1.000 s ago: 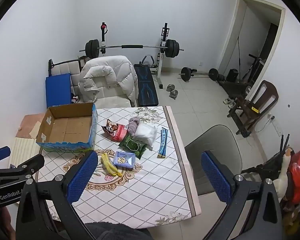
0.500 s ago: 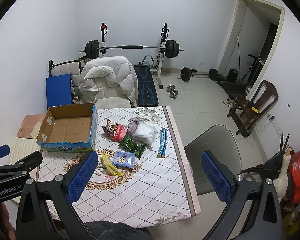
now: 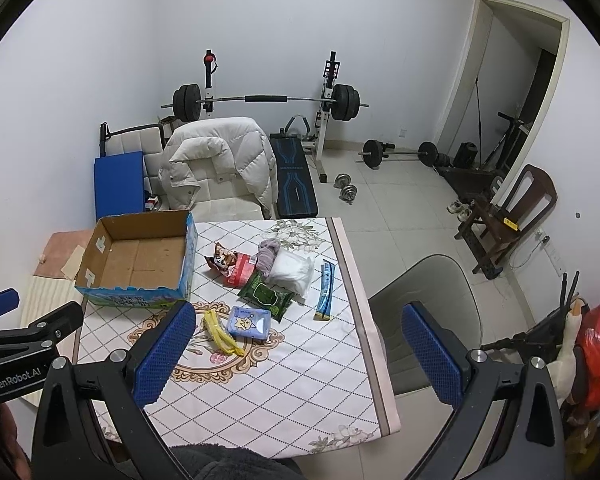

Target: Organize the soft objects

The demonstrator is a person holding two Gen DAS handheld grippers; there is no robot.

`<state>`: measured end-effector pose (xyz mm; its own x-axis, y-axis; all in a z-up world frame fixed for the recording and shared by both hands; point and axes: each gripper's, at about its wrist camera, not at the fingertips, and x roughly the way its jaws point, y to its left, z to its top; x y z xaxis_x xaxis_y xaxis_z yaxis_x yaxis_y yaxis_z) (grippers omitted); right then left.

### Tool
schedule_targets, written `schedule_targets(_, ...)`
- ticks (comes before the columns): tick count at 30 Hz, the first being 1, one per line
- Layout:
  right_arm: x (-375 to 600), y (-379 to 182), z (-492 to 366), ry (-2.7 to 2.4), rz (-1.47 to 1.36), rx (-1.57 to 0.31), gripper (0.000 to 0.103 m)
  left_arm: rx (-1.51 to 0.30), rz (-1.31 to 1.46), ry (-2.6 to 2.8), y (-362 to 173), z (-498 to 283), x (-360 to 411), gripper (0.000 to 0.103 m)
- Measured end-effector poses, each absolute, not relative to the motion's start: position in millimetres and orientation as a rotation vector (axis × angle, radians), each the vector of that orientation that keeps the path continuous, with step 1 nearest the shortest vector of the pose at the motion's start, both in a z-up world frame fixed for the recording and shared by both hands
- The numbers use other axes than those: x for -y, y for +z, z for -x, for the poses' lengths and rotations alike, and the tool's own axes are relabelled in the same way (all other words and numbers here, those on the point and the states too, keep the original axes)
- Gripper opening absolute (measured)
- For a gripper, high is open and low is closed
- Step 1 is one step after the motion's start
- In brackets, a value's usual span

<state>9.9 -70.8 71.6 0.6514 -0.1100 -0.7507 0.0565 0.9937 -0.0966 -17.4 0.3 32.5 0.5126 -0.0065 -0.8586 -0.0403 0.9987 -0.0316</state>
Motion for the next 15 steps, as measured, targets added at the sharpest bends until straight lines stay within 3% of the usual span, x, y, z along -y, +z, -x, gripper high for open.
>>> schedule_targets(15, 66.9, 76.3, -9.8, -0.091, 0.067, -0.847, 0.103, -1.023, 0.053, 0.017, 36.0, 17.6, -6.4, 0.103)
